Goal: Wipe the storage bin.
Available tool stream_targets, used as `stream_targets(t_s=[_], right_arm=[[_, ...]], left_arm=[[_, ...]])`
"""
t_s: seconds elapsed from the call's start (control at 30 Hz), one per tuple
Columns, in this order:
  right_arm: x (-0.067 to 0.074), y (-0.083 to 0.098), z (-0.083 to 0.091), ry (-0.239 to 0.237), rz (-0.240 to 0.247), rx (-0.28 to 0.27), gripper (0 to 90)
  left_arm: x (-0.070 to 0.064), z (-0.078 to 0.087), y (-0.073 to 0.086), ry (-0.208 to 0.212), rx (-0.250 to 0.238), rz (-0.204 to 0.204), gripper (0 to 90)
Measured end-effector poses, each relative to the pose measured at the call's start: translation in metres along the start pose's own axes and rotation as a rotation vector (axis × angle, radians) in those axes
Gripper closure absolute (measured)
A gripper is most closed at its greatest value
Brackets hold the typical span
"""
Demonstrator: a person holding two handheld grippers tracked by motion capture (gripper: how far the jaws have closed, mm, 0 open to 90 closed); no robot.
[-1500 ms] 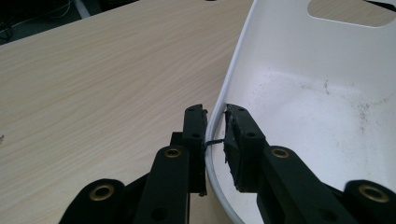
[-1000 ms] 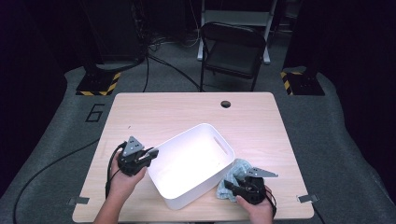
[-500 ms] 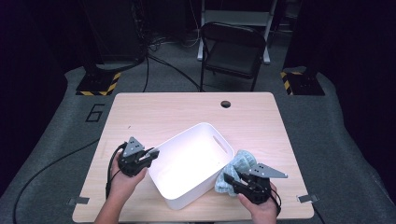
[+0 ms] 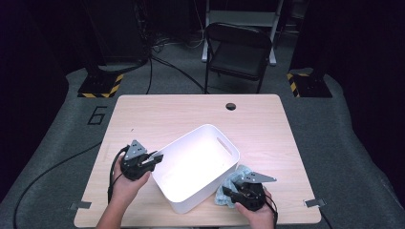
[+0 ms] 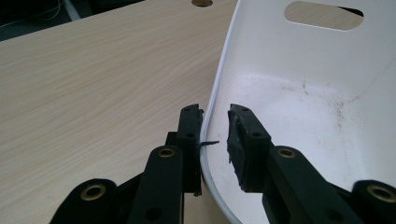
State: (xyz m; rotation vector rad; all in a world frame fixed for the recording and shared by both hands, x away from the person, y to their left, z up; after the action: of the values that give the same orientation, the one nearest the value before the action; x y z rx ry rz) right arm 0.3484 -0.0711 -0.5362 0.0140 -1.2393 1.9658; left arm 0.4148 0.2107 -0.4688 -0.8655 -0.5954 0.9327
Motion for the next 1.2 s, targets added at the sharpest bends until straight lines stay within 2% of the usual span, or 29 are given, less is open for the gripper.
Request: stream_targets(t_s=[0.07,0.2,0.3,0.47,0.57,0.67,0.93,1.2], right_arm=[[-0.003,0.007,-0.006,-0.002,-0.014,0.030,65.8],[-0.004,0.003,-0.002,-0.009,-0.021,0.012,65.5],[0.002,-0.010,0.011,-0.015,-0.028,-0.052,65.5],[0.020,-0.041,0.040,-0.011,0.036,-0.189,65.5],[0.029,-0.050,0.050,-0.010,0.067,-0.218,65.3],[0.029,-0.049,0.047,-0.004,0.087,-0.202,65.2],[0.018,-0.031,0.026,-0.006,0.054,-0.137,65.1],[0.003,0.004,-0.007,-0.016,-0.011,0.024,65.0]], left_arm=[[0.000,0.000,0.000,-0.002,-0.005,0.002,74.6],[0.000,0.000,0.000,-0.007,-0.007,-0.002,75.6],[0.000,0.000,0.000,-0.007,-0.008,-0.001,76.1],[0.000,0.000,0.000,-0.001,-0.010,-0.004,76.3],[-0.001,0.000,0.000,0.004,-0.011,-0.007,76.3],[-0.001,0.000,0.000,0.009,-0.010,-0.005,76.3],[-0.001,0.000,0.000,0.010,-0.010,-0.006,76.0],[-0.001,0.000,0.000,0.014,-0.011,0.001,75.6]])
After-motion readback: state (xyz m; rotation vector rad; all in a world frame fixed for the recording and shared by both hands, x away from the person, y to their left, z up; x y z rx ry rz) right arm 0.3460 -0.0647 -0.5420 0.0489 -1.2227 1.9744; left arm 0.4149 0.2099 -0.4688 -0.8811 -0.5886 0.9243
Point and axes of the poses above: each handheld gripper's, and its own axes: z roughly backward along the jaws, y roughly out of its underside, x roughly to its left, the point moved 8 cm from there along -z, roughly forward along the jaws, and after that the axes turned 11 degrees about -y, right-handed, at the moved point
